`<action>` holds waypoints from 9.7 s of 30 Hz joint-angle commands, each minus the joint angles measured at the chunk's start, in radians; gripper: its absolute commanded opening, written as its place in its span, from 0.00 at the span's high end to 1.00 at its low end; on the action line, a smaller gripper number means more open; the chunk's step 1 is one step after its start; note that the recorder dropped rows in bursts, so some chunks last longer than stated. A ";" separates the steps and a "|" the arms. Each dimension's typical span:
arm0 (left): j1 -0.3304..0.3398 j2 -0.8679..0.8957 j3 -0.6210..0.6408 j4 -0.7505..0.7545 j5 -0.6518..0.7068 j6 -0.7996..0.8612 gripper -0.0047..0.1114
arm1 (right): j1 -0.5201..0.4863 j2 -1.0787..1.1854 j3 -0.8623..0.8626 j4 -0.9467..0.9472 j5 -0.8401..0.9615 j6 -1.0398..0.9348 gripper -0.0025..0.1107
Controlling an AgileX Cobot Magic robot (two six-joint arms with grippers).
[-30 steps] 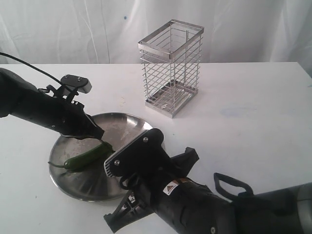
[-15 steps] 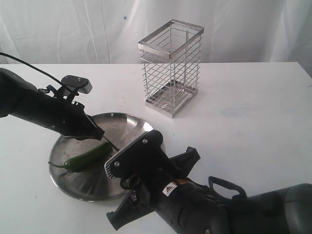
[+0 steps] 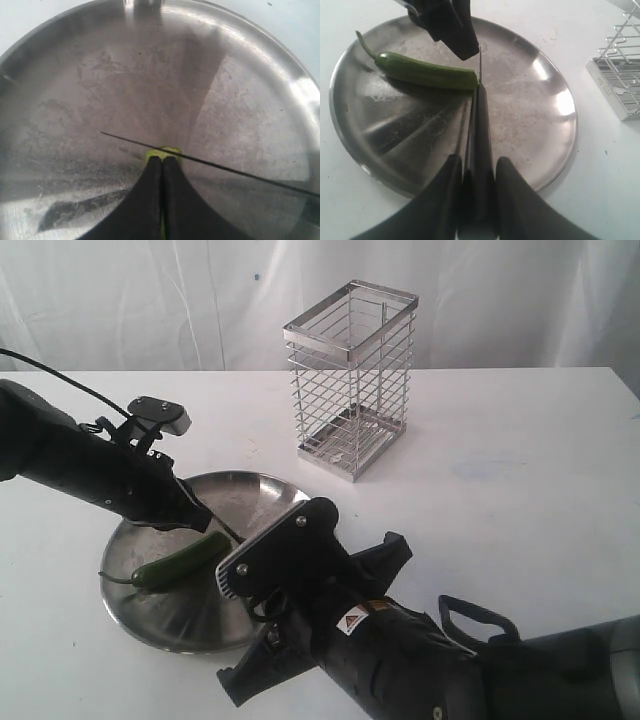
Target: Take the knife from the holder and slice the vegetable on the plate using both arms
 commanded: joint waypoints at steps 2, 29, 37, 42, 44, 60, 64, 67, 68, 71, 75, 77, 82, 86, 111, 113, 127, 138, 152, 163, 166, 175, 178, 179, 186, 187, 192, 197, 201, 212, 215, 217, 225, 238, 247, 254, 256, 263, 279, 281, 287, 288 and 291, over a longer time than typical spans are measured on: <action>-0.001 -0.004 -0.005 -0.008 0.018 -0.002 0.96 | 0.001 -0.011 0.005 -0.008 0.033 -0.015 0.98; -0.001 -0.032 -0.015 -0.038 0.002 -0.005 0.96 | 0.001 0.024 0.005 -0.006 0.046 -0.020 0.98; -0.001 -0.030 -0.039 -0.038 0.048 -0.005 0.96 | 0.001 0.024 0.005 -0.004 0.032 -0.021 0.98; -0.001 -0.024 -0.039 -0.038 0.071 -0.005 0.96 | -0.001 0.034 0.005 -0.002 0.030 -0.021 0.98; -0.001 -0.024 -0.039 -0.038 0.079 -0.005 0.96 | -0.001 0.047 0.005 0.013 0.000 -0.021 0.98; -0.001 -0.022 -0.039 -0.031 0.077 -0.005 0.96 | -0.001 0.082 -0.021 -0.002 0.033 -0.021 0.98; -0.001 -0.007 -0.039 -0.031 0.077 -0.005 0.96 | -0.001 0.082 -0.021 -0.004 0.033 -0.021 0.98; -0.001 -0.004 -0.039 -0.026 0.079 -0.005 0.96 | -0.001 0.082 -0.021 -0.004 0.035 -0.021 0.98; -0.001 -0.004 -0.039 -0.024 0.084 -0.005 0.96 | -0.001 0.082 -0.021 -0.004 0.035 -0.021 0.98; -0.001 -0.006 -0.039 0.008 0.093 -0.005 0.96 | -0.001 0.082 -0.021 -0.004 0.035 -0.021 0.98; -0.001 -0.008 -0.039 0.024 0.099 -0.005 0.96 | -0.001 0.082 -0.021 -0.004 0.035 -0.021 0.98; -0.001 -0.008 -0.039 0.024 0.096 -0.005 0.96 | -0.001 0.082 -0.021 -0.004 0.035 -0.021 0.98; -0.001 0.073 -0.039 0.029 0.048 -0.001 0.96 | -0.001 0.082 -0.021 -0.004 0.046 -0.021 0.98; -0.001 0.176 -0.039 0.043 0.040 0.014 0.96 | -0.001 0.082 -0.021 -0.002 0.056 -0.021 0.98; 0.001 -0.113 -0.039 0.117 0.009 -0.020 0.96 | -0.001 0.105 -0.021 0.026 0.143 -0.022 0.98; 0.001 -0.096 -0.039 0.165 0.009 -0.059 0.96 | -0.012 0.105 -0.023 0.033 0.141 -0.022 0.98; 0.001 -0.059 -0.039 0.182 -0.012 -0.081 0.96 | -0.121 0.139 -0.124 0.040 0.260 -0.140 0.98; 0.001 -0.055 -0.039 0.186 -0.024 -0.081 0.96 | -0.121 0.193 -0.124 0.042 0.281 -0.145 0.98; 0.001 0.014 -0.039 0.196 -0.043 -0.081 0.96 | -0.121 0.194 -0.124 0.042 0.287 -0.145 0.98; 0.001 0.067 -0.037 0.199 -0.082 -0.081 0.96 | -0.121 0.194 -0.124 0.042 0.289 -0.145 0.98; 0.001 0.140 -0.037 0.207 -0.075 -0.081 0.96 | -0.121 0.194 -0.124 0.042 0.300 -0.145 0.98; 0.001 0.036 -0.039 0.225 -0.111 -0.081 0.96 | -0.121 0.174 -0.124 0.044 0.303 -0.145 0.98; 0.001 -0.036 -0.039 0.225 -0.112 -0.081 0.96 | -0.122 0.174 -0.124 0.048 0.301 -0.155 0.98; 0.001 -0.057 -0.039 0.225 -0.106 -0.081 0.96 | -0.122 0.174 -0.124 0.048 0.301 -0.155 0.98; 0.001 -0.126 -0.039 0.246 -0.056 -0.086 0.96 | -0.122 0.174 -0.124 0.048 0.301 -0.155 0.98; 0.001 -0.122 -0.037 0.261 -0.042 -0.097 0.96 | -0.122 0.174 -0.124 0.048 0.301 -0.155 0.98; 0.001 -0.085 -0.037 0.421 0.027 -0.237 0.96 | -0.122 0.174 -0.124 0.085 0.303 -0.184 0.98; 0.001 -0.074 -0.037 0.503 0.082 -0.320 0.96 | -0.122 0.174 -0.124 0.299 0.293 -0.431 0.98; 0.001 -0.074 -0.037 0.505 0.079 -0.323 0.96 | -0.122 0.159 -0.124 0.510 0.274 -0.645 0.98; 0.001 -0.074 -0.037 0.505 0.071 -0.323 0.96 | -0.122 0.080 -0.124 0.616 0.226 -0.757 0.98; 0.001 -0.074 -0.037 0.503 0.071 -0.323 0.96 | -0.122 0.082 -0.130 0.628 0.240 -0.757 0.98; 0.001 -0.074 -0.037 0.503 0.071 -0.323 0.96 | -0.122 0.082 -0.137 0.630 0.230 -0.757 0.98; 0.001 -0.074 -0.037 0.502 0.065 -0.323 0.91 | -0.121 0.082 -0.162 0.660 0.230 -0.809 0.98; 0.001 -0.074 -0.037 0.504 0.051 -0.332 0.82 | -0.070 0.058 -0.162 0.660 0.228 -0.809 0.98; 0.001 -0.074 -0.037 0.515 0.051 -0.345 0.82 | -0.069 0.058 -0.158 0.660 0.207 -0.807 0.98; 0.001 -0.074 -0.037 0.515 0.046 -0.345 0.82 | -0.069 0.058 -0.156 0.660 0.214 -0.807 0.98; 0.001 -0.074 -0.037 0.515 0.046 -0.345 0.82 | -0.069 0.058 -0.154 0.660 0.214 -0.807 0.98; 0.001 -0.074 -0.037 0.515 0.045 -0.345 0.82 | -0.069 0.058 -0.124 0.660 0.219 -0.800 0.98; 0.001 -0.074 -0.037 0.515 0.040 -0.345 0.82 | -0.069 0.058 -0.122 0.660 0.235 -0.792 0.98; 0.001 -0.074 -0.037 0.515 0.040 -0.349 0.82 | -0.069 0.058 -0.122 0.660 0.233 -0.792 0.98; 0.001 -0.074 -0.037 0.515 0.045 -0.349 0.82 | -0.069 0.058 -0.122 0.660 0.229 -0.792 0.98; 0.001 -0.074 -0.037 0.512 0.045 -0.349 0.82 | -0.069 0.058 -0.122 0.660 0.229 -0.792 0.98; 0.001 -0.074 -0.037 0.461 0.045 -0.349 0.82 | -0.069 0.058 -0.122 0.660 0.229 -0.792 0.98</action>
